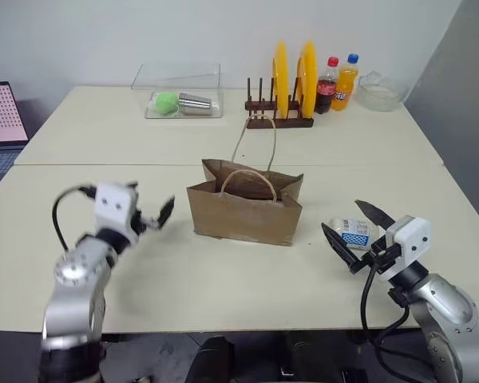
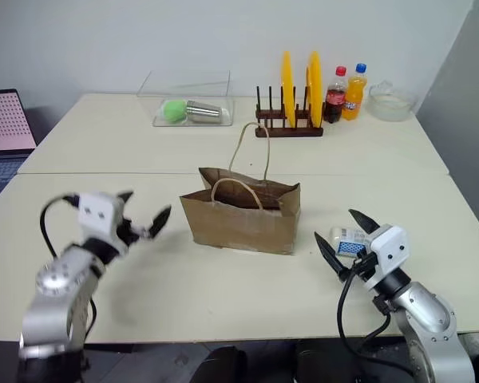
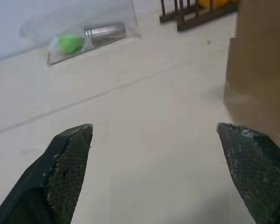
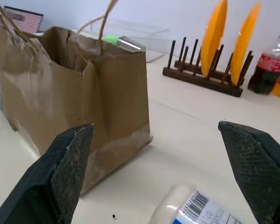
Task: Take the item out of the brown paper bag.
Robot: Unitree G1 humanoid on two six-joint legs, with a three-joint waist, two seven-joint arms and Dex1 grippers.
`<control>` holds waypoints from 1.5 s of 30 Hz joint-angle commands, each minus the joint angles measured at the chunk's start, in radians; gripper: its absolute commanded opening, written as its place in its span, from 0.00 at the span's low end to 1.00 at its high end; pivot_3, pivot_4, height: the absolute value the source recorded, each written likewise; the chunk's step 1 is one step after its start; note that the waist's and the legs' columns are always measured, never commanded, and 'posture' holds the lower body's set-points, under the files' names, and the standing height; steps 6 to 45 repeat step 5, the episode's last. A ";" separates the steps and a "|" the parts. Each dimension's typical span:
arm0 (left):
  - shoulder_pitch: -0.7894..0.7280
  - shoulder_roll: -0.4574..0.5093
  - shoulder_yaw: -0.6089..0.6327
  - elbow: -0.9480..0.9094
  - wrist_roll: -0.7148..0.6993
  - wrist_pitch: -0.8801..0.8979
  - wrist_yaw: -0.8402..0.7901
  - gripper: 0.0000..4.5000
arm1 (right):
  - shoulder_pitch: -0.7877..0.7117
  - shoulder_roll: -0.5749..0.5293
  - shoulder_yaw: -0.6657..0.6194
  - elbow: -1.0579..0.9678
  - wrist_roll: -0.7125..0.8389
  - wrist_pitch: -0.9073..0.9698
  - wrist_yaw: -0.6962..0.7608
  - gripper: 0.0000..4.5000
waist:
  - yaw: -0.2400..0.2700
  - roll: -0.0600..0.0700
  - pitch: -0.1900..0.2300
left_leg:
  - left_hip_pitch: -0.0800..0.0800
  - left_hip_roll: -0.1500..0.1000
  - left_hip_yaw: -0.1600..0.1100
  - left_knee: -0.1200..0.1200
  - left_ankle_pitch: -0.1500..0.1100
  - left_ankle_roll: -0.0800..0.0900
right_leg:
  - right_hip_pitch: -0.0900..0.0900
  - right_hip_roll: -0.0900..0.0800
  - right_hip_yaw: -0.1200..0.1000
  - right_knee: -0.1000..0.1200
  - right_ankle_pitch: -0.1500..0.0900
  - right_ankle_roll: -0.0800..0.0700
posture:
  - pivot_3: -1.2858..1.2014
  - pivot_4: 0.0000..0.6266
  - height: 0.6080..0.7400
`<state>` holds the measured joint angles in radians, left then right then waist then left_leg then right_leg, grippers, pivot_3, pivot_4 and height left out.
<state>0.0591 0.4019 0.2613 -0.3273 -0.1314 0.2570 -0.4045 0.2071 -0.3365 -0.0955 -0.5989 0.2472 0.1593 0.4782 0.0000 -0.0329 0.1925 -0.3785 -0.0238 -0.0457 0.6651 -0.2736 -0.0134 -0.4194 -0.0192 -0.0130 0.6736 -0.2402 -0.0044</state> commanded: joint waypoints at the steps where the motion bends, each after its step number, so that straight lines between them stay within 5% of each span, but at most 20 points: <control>1: 0.044 -0.043 -0.027 -0.085 0.018 -0.075 0.044 0.99 | 0.019 0.041 0.039 0.016 -0.051 -0.072 -0.049 1.00 | 0.003 -0.001 -0.001 | 0.001 0.000 0.000 0.000 0.000 0.000 | 0.001 0.000 0.000 0.000 0.000 0.000 | 0.52 0.24 1.00; 45: 0.062 -0.093 -0.060 -0.084 0.018 -0.119 0.069 0.99 | 0.005 0.075 0.068 0.059 -0.083 -0.091 -0.083 1.00 | 0.004 0.000 -0.001 | 0.002 0.000 0.000 0.000 0.000 0.000 | 0.002 0.000 -0.001 0.000 0.000 0.000 | 0.52 0.24 1.00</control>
